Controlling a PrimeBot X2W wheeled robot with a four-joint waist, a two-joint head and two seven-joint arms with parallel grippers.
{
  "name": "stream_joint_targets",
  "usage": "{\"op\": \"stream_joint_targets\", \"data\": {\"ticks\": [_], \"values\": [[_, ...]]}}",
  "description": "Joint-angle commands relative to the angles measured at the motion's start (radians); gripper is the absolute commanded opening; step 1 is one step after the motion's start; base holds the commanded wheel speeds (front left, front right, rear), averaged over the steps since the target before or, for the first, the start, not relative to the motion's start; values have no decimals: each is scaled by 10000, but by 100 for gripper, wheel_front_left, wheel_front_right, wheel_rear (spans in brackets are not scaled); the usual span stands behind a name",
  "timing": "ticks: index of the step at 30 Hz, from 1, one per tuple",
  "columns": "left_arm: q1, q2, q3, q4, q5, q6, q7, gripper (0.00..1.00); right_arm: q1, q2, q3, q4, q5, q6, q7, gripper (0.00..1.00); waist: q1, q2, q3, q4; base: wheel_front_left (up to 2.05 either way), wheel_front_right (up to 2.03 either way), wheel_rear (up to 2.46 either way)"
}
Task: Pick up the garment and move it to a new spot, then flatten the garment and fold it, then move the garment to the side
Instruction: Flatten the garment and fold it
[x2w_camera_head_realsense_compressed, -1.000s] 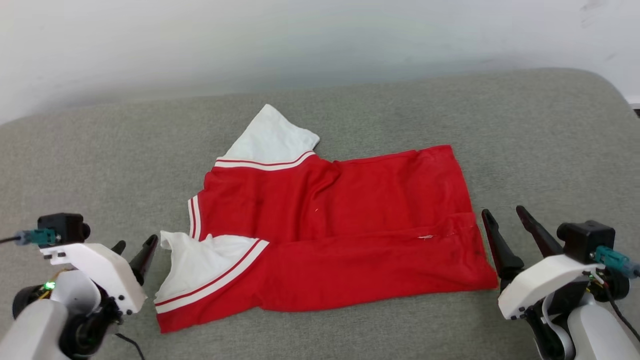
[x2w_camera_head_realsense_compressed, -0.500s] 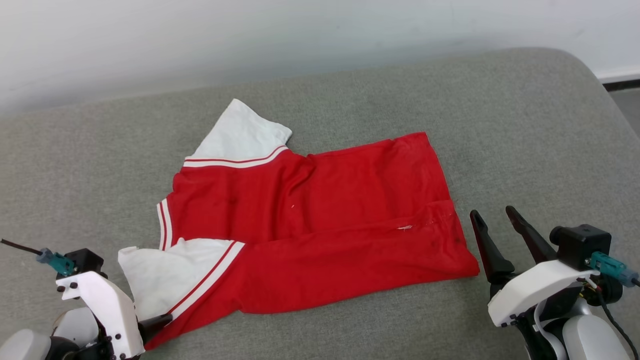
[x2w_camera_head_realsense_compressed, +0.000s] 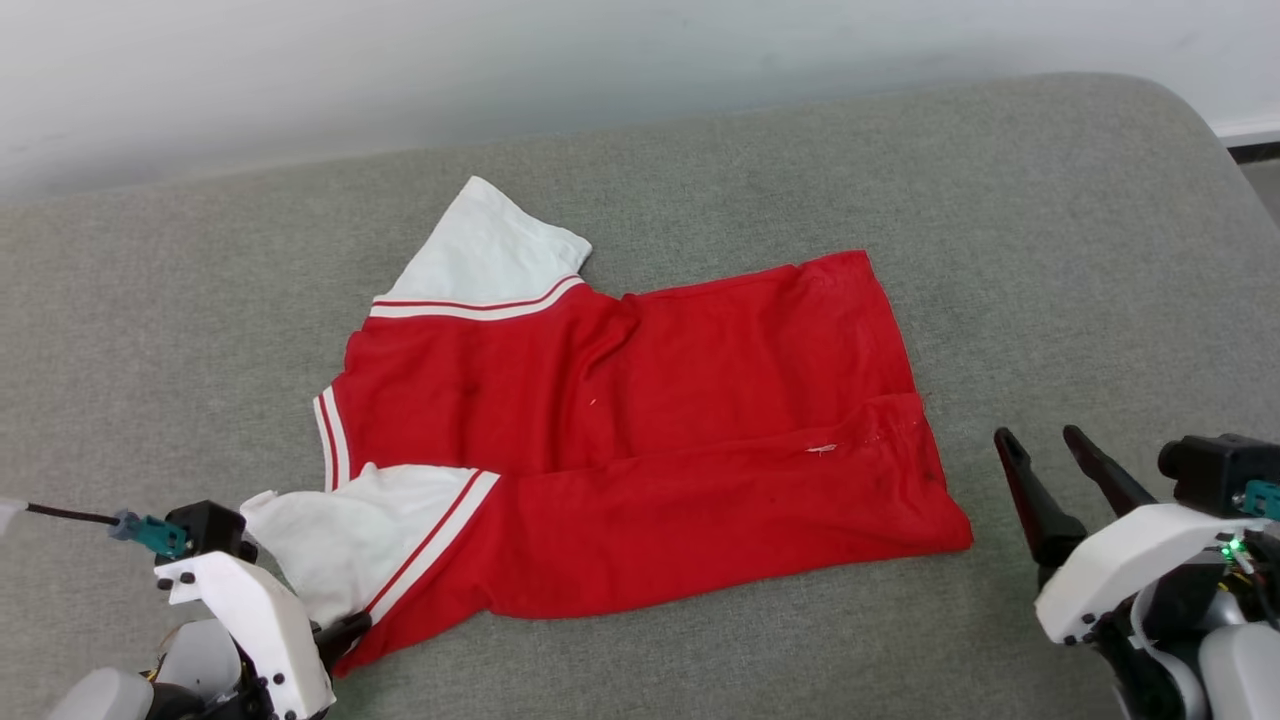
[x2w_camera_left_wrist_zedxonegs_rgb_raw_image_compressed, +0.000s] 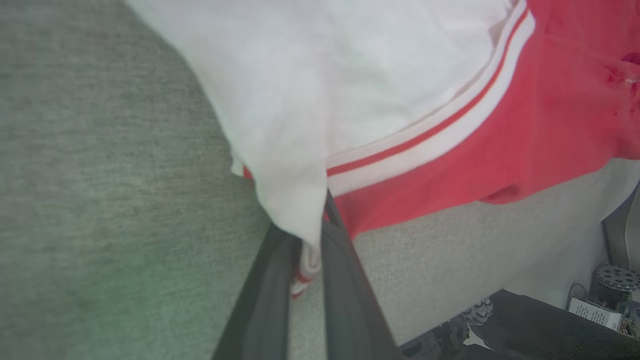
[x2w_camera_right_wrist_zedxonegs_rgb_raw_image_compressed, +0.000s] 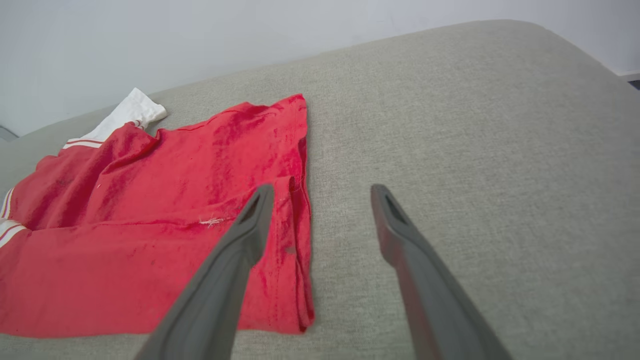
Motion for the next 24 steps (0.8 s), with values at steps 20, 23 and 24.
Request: {"op": "stream_joint_targets", "data": {"ticks": [20,23,24], "values": [[-250,61,142,-1887,788,-37,-1185,0,-1547,-936,1016,1372,1139,-4,5360,100,0,-1,143,905,0,0,0],[-428,-10,97,-1820,803,-61,-1198,0,-1896,-802,1374,2087,1280,-4,5213,100,0,-1,344,1000,0,0,0],[-464,-51,75,-1779,780,-71,-1185,0,-1956,-784,1568,2302,1375,-4,5215,100,0,-1,389,1022,0,0,0]]}}
